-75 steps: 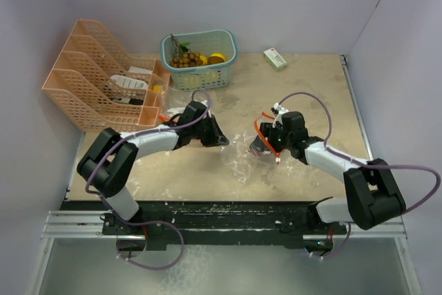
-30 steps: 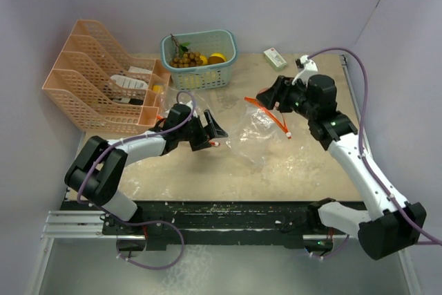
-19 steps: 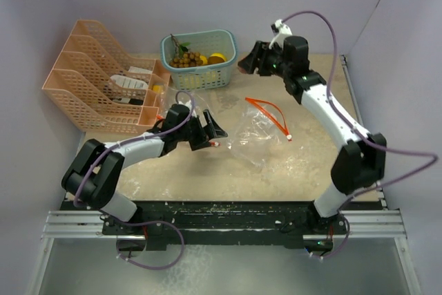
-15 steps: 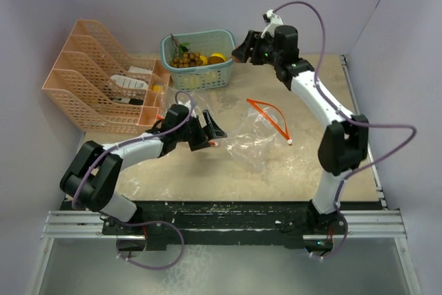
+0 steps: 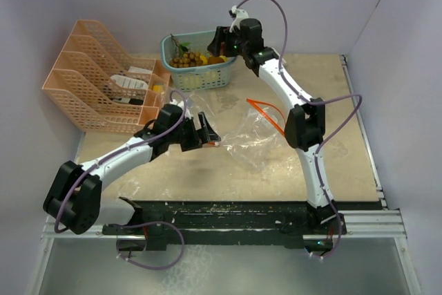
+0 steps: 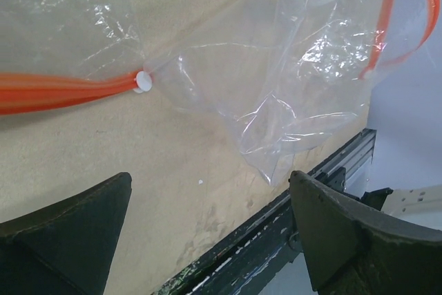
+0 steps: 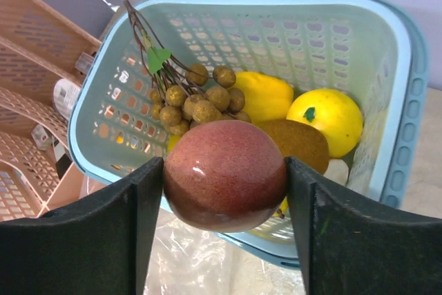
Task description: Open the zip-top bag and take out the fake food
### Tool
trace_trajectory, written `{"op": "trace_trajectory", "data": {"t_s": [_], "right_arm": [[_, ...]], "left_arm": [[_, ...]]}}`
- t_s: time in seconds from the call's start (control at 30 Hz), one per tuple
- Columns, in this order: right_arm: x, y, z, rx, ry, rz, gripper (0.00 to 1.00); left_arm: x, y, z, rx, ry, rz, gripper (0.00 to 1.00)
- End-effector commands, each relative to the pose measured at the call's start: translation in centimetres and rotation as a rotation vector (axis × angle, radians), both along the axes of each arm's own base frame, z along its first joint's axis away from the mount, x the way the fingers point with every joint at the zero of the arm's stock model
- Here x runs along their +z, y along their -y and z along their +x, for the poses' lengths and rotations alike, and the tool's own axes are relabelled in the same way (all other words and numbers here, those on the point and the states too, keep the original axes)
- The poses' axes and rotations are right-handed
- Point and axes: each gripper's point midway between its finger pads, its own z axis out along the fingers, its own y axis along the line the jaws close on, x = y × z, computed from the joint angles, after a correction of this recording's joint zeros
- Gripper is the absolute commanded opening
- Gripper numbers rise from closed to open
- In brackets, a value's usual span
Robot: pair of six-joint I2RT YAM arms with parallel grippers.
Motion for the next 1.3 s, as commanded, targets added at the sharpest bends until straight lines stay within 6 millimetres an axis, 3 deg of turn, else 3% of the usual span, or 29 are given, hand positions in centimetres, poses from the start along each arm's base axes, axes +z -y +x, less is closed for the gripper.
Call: {"op": "trace_trajectory", "data": {"t_s": [0.0,0.13,0.3,0.5,0.63,0.93,1.1,1.27], "right_arm": [[3.0,-0.4,-0.1,0.008,0.036,0.041,0.81],[4.2,-0.6,-0.1,0.014,0.062,0.071,0.98],[6.9,0.1,-1.0,0.015,0.118,0.059,1.00],[12.6,3.8,-5.2,-0.046,0.252,0.029,0.97],[13.3,7.1,-8.7,-0.112,0.269,0.004,0.95],[4.6,12.8,-18.2,-0.181,0.067,-0.065,0.91],[0.3,15.0,-21.1,-0.191,-0.037,-0.170,0.92],[-3.7,15.7,-23.0,-0.177,-0.140,-0.200,0.84]], "left_arm": [[1.6,-0.3,0.2,-0.007,0.046,0.020,0.99],[1.9,-0.8,0.1,-0.004,0.057,0.050,0.99],[2.2,-1.1,0.3,-0.010,0.072,0.081,0.99],[3.1,-1.8,1.6,0.014,0.121,0.142,0.99],[4.1,-2.2,2.8,0.032,0.160,0.212,0.99],[3.9,-3.0,5.3,0.139,0.158,0.275,0.99],[3.0,-3.8,4.8,0.242,0.111,0.239,0.99],[1.8,-4.5,3.8,0.266,0.066,0.244,0.99]]}}
